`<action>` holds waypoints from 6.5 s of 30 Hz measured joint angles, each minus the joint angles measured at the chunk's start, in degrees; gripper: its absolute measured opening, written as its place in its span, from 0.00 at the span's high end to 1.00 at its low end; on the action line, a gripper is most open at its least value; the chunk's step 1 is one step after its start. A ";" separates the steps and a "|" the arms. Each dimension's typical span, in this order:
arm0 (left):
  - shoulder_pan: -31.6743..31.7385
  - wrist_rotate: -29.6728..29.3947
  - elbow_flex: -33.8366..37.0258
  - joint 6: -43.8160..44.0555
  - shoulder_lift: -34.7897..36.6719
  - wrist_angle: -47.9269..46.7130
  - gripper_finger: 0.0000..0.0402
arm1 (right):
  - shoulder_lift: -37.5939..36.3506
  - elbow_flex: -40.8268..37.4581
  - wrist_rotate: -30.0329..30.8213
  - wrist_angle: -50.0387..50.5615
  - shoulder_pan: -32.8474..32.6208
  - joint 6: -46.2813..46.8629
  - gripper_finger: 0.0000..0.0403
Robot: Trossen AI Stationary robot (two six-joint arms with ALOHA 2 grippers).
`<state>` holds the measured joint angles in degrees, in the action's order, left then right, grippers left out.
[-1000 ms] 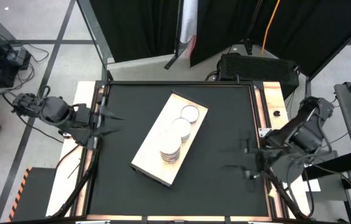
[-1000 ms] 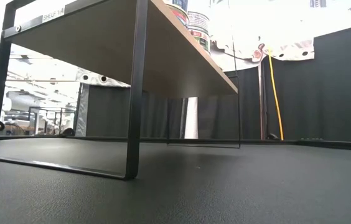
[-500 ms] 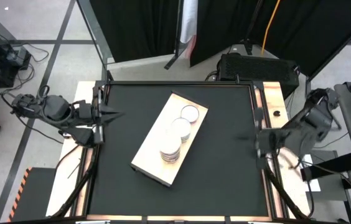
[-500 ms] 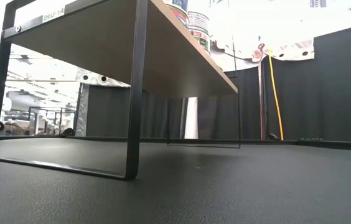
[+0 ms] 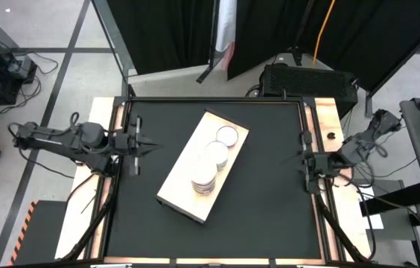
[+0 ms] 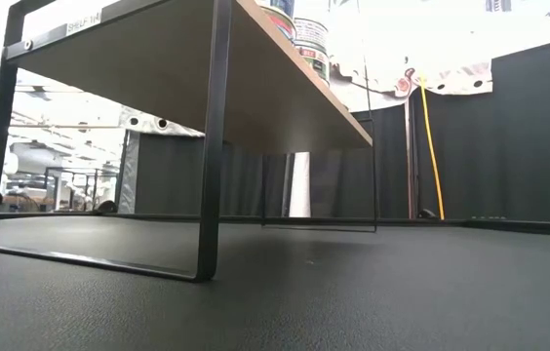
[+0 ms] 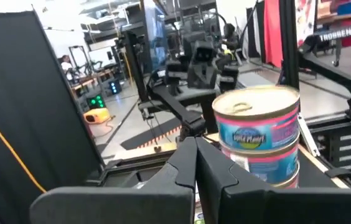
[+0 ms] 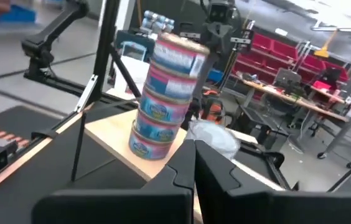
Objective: Stack canned seafood by type on shelf
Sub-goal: Return to Home Position
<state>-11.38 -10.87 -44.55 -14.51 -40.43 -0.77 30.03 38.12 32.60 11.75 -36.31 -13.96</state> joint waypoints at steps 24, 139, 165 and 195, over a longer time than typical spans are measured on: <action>5.57 8.81 25.11 6.60 5.00 22.68 0.99 | -3.00 -37.42 -17.16 -42.15 15.32 9.17 1.00; 6.54 7.51 44.30 14.61 40.44 12.88 1.00 | -29.89 -37.24 -30.42 -13.13 33.12 16.06 1.00; 7.82 3.11 44.30 12.47 40.44 7.24 1.00 | -29.87 -37.24 -31.21 -12.83 33.24 10.23 1.00; 12.16 10.35 44.28 14.15 40.37 1.69 1.00 | -29.84 -37.24 -31.19 -12.81 33.24 10.24 1.00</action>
<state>0.78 -0.51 -0.27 -0.36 -0.05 0.91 0.19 0.89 1.41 -1.06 -3.07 -3.72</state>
